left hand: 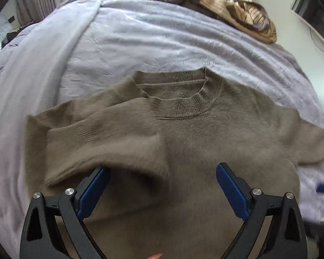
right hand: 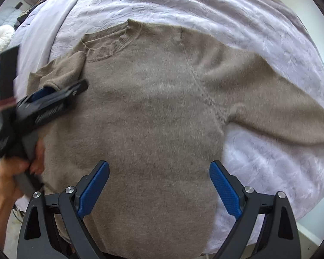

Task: Fold small clothes
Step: 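Fold the held sleeve across the sweater body with the left tool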

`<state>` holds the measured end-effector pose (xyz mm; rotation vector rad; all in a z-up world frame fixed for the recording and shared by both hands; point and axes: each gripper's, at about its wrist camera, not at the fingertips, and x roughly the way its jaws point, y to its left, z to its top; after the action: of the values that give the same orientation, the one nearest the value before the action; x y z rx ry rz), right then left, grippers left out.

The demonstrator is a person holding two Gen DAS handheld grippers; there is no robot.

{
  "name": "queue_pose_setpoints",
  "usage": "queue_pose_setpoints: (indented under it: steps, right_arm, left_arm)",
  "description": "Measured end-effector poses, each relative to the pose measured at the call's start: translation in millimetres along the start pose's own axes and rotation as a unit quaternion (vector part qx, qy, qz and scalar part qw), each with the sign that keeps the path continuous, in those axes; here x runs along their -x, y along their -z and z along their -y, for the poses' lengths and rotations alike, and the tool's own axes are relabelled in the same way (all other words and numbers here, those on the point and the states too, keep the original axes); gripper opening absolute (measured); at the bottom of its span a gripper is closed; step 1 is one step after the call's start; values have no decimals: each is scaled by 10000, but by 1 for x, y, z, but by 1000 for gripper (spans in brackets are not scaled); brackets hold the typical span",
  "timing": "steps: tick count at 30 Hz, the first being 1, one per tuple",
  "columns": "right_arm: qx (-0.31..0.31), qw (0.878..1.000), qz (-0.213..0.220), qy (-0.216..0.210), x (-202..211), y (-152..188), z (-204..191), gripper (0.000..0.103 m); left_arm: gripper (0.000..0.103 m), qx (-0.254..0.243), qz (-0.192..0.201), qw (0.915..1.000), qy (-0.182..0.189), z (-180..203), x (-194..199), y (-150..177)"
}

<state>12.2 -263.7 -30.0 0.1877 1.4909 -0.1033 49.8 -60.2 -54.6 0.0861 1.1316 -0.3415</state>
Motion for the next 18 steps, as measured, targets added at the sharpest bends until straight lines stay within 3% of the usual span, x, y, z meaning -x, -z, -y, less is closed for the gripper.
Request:
queue_pose_setpoints:
  steps: [4, 7, 10, 13, 15, 16, 17, 18]
  right_arm:
    - [636, 9974, 310, 138, 3, -22, -31, 95]
    - [1608, 9843, 697, 221, 1, -45, -86, 95]
    - [2835, 9517, 1076, 487, -16, -57, -154, 95]
    - [3858, 9079, 1300, 1002, -51, -61, -213, 91]
    - [4284, 8796, 1435, 1490, -78, -66, -241, 73]
    - [4452, 8653, 1447, 1791, -93, -71, -251, 35]
    - [4482, 8637, 1387, 1840, -100, -75, -254, 7]
    - [4304, 8793, 1280, 1588, -100, -82, -251, 6]
  left_arm:
    - [98, 356, 370, 9969, -599, -42, 40, 21]
    - [98, 790, 291, 9898, -1153, -83, 47, 41]
    - [98, 1068, -96, 9814, -1589, -119, 36, 62]
    - [98, 1256, -345, 9731, -1902, -139, 21, 78]
    - [98, 1389, -471, 9681, -2033, -147, 8, 82]
    - [98, 1488, -511, 9668, -2013, -150, 2, 83]
    - [98, 1549, -507, 9658, -2017, -151, -1, 82]
    - [98, 1591, -482, 9647, -2042, -152, -4, 81]
